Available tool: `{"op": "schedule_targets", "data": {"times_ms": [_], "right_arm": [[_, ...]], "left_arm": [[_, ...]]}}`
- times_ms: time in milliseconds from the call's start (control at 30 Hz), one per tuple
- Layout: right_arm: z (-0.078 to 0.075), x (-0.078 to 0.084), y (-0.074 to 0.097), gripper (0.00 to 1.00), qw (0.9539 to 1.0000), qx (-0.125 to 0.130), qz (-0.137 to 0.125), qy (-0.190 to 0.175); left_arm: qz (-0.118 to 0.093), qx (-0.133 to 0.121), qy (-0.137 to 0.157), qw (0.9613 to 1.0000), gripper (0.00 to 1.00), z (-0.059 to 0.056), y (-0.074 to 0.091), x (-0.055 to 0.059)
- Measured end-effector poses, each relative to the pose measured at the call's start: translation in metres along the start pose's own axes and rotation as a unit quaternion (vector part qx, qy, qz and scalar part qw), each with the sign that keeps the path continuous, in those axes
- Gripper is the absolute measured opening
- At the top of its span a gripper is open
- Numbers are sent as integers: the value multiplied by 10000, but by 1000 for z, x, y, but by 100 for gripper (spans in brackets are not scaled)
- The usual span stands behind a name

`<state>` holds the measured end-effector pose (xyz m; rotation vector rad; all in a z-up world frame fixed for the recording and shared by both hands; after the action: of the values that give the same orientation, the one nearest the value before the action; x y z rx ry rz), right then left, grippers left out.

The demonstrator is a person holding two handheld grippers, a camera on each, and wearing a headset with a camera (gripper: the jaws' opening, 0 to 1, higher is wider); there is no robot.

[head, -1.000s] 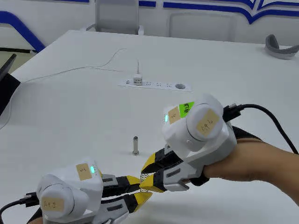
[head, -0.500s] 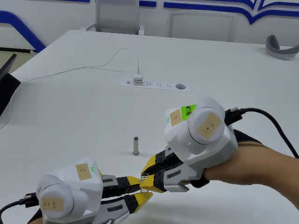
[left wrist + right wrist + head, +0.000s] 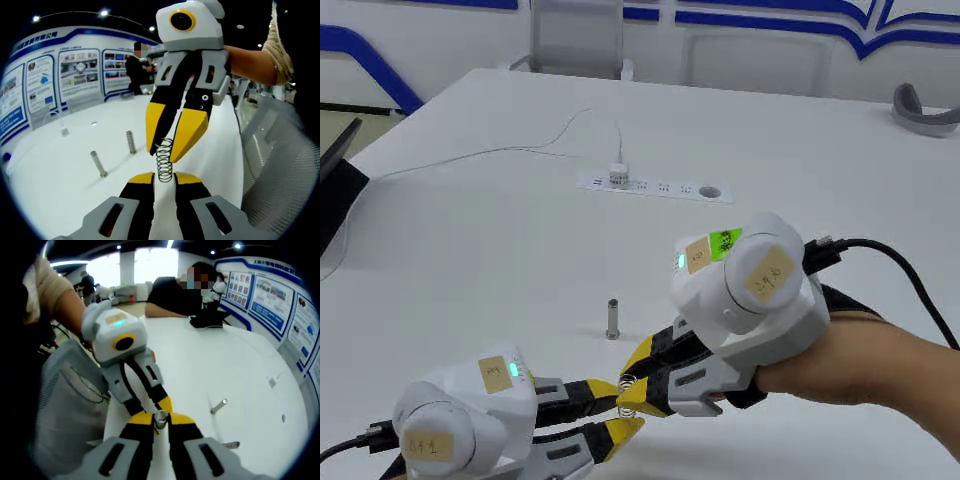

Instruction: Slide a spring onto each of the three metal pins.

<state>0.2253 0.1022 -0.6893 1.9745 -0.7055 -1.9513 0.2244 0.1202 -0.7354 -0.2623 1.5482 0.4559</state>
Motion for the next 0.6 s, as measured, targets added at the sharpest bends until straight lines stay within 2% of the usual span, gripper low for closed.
{"op": "schedule_targets", "data": {"times_ms": [600], "right_arm": [[-10, -3, 2, 12, 9998, 150, -83, -80]], "left_arm": [[-45, -254, 323, 9991, 39, 8, 13, 2]]}}
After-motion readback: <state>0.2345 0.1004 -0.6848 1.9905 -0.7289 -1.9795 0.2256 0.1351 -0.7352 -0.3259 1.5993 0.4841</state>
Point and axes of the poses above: the centre of the closed fingertips' face, and the gripper's own axes: y roughly backward along the fingers, z roughly to its left, x roughly out of its underside, the point moved 3 cm from there along y, roughly backward along the fingers, and after that the axes turned 14 degrees about -z, right-handed, at the moved point
